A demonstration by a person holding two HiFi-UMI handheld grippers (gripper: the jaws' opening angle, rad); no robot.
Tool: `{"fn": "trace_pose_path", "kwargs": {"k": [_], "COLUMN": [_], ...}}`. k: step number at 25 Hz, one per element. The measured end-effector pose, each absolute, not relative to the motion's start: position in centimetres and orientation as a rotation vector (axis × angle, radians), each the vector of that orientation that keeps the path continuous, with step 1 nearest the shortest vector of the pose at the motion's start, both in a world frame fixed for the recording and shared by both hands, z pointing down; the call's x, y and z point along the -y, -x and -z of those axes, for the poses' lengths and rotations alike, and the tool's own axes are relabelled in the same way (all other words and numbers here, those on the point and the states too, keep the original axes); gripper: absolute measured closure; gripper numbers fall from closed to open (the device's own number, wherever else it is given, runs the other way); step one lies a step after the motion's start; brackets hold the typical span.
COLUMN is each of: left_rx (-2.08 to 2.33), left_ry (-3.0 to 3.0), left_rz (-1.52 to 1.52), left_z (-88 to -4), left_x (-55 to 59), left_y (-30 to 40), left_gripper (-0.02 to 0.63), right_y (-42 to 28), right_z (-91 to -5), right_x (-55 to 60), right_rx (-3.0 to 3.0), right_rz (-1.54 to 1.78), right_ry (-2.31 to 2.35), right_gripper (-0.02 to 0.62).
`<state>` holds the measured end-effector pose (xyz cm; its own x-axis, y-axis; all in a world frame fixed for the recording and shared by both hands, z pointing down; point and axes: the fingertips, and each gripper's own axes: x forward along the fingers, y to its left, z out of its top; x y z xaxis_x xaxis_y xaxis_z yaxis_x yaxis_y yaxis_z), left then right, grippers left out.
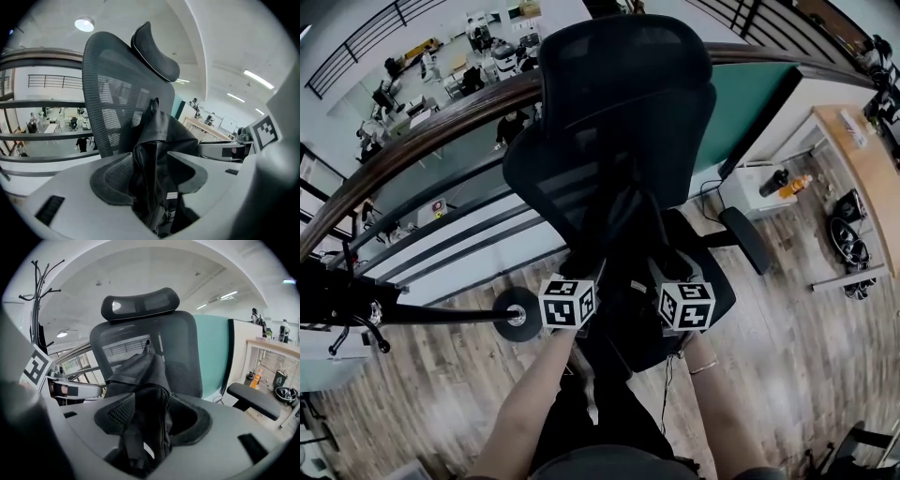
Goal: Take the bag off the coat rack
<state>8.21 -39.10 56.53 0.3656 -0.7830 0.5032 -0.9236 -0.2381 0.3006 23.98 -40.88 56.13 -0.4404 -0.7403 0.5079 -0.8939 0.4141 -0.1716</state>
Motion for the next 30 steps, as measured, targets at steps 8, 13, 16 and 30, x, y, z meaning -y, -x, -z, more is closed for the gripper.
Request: {"fn": "trace_pose_path", "kwargs": {"k": [8, 13, 16, 30], "left_rx": [1.467, 1.459, 1.442, 1.406], "left_ry": [-2.178, -2.28, -2.33, -2.445], "left_rz": [-0.299, -0.307, -0.287, -0.231], "left_z": [-53.3, -50.8, -49.2, -45.7], "left_x": [36.4, 34.6, 33.8, 28.2], "left_y": [-6.6, -6.1, -6.1, -3.7], "left_gripper": [0.435, 0.476, 0.505, 0.572], "right_y": [-23.5, -22.5, -21.9, -18.9], "right_z": [-52.0, -49.7, -48.6, -45.5], "right_x": [37.7, 35.1, 33.7, 25.6], "right_rx": [2.36, 2.379, 2.388, 2.414], "right_rz": [-0.563, -0.552, -0.564, -0.466], "right_ry": [-1.519, -1.56, -1.588, -1.657], "right_gripper": [0.387, 0.411, 0.427, 0.582]}}
